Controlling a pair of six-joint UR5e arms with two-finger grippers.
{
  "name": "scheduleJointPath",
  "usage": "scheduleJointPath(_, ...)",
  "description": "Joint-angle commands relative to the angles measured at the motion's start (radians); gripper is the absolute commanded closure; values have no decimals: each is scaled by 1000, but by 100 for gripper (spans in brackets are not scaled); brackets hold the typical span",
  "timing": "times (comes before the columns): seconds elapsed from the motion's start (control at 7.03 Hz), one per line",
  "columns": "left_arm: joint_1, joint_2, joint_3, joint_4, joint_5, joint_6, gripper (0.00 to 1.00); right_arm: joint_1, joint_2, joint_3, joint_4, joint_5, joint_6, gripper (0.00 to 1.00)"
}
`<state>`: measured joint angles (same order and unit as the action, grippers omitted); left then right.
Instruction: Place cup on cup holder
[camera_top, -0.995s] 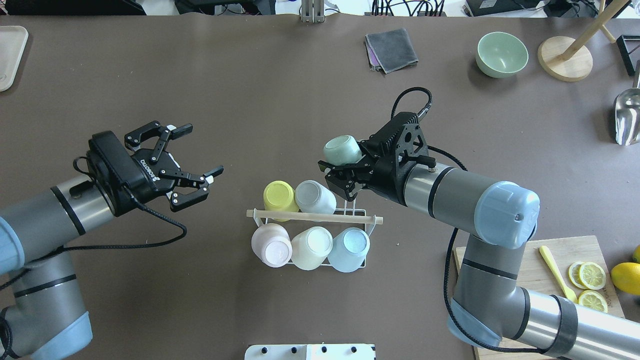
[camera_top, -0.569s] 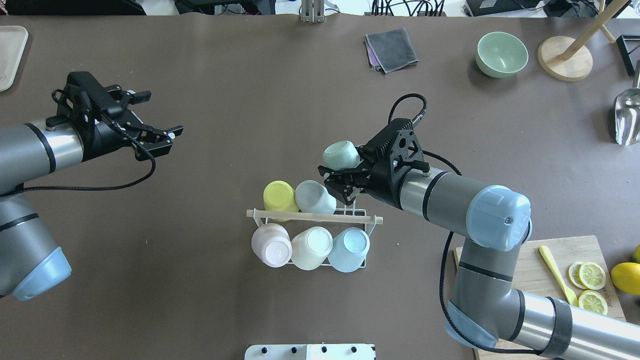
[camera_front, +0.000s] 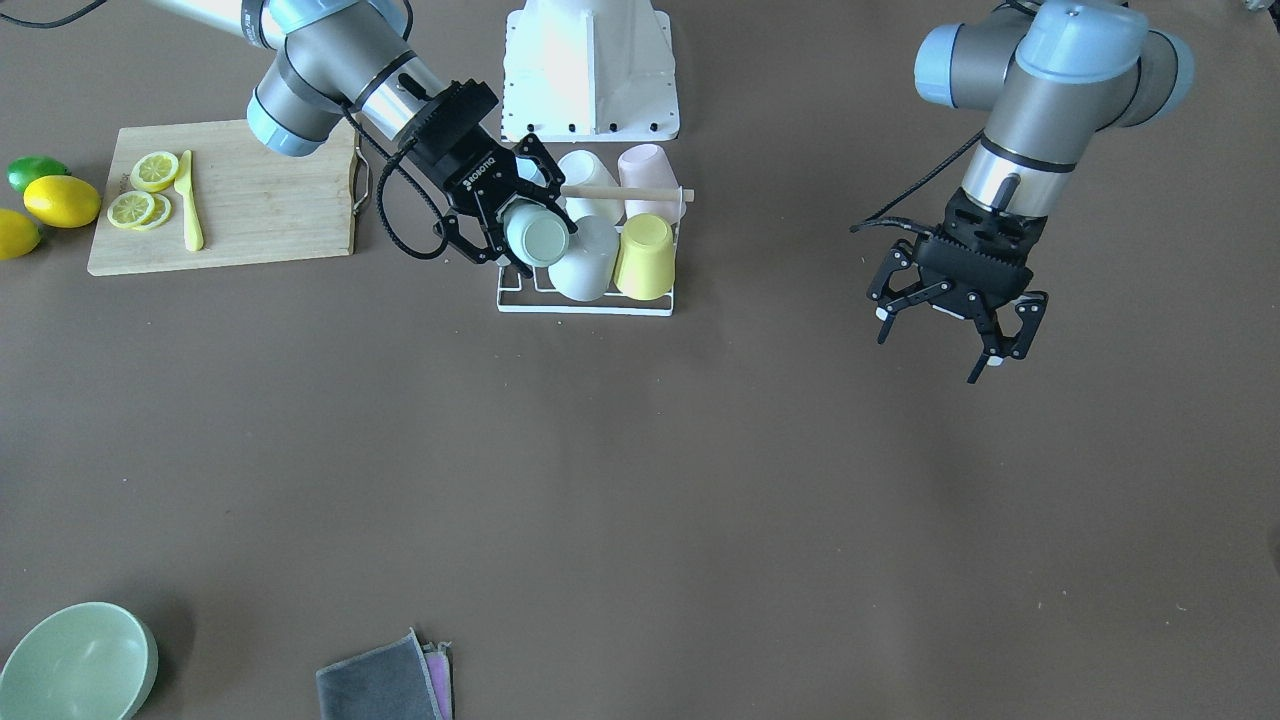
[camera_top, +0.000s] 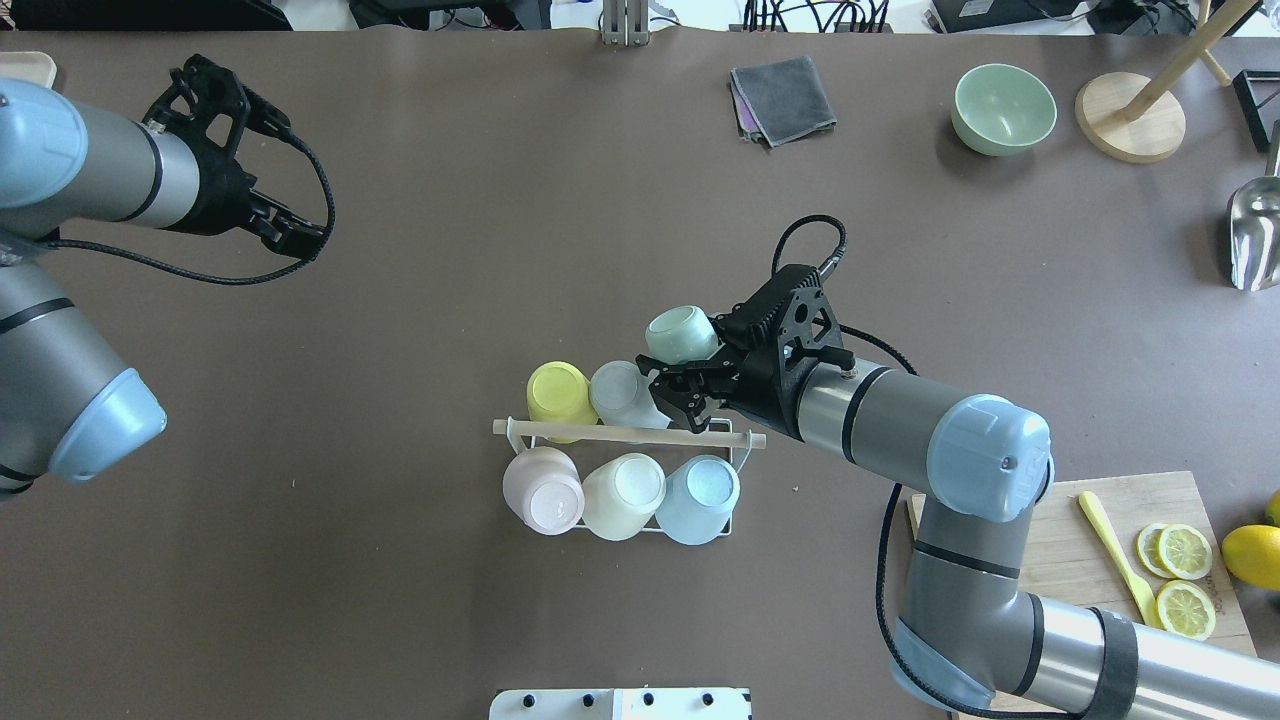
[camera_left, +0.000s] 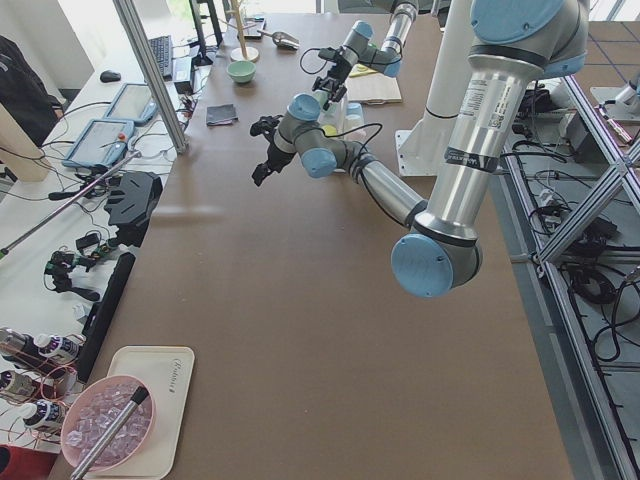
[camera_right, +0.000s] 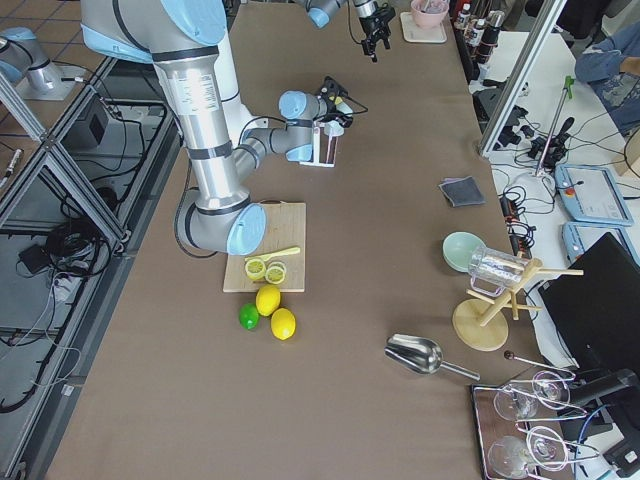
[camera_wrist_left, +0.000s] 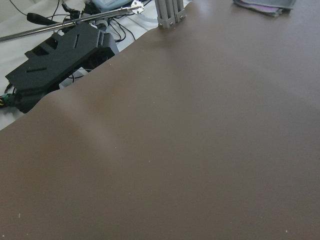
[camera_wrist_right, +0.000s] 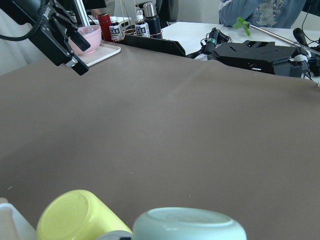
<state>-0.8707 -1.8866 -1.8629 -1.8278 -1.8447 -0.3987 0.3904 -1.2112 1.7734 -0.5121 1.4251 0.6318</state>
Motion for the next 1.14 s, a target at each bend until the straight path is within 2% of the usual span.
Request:
scheduleJointPath(0.0, -45, -45, 23, 370, -76, -5, 2, -7, -4, -2, 11, 0, 6, 100)
scheduleJointPath(0.14, -65, -17, 27, 425, -77, -5, 2, -8, -2, -2, 12, 0, 8, 60)
scheduleJointPath(0.28, -112, 18, 56, 427, -127, -5, 2, -8, -4, -3, 21, -5, 5, 1)
scheduleJointPath(0.57, -328, 62, 210, 423, -407, 24, 2, -13, -8, -3, 24, -8, 6, 0)
scheduleJointPath(0.71, -402, 160, 217, 418, -425, 143, 2, -13, -13, -3, 24, -8, 6, 0)
scheduleJointPath(1.0, -506, 242, 254, 417, -430, 230, 2, -16, -14, -3, 24, -5, 6, 0)
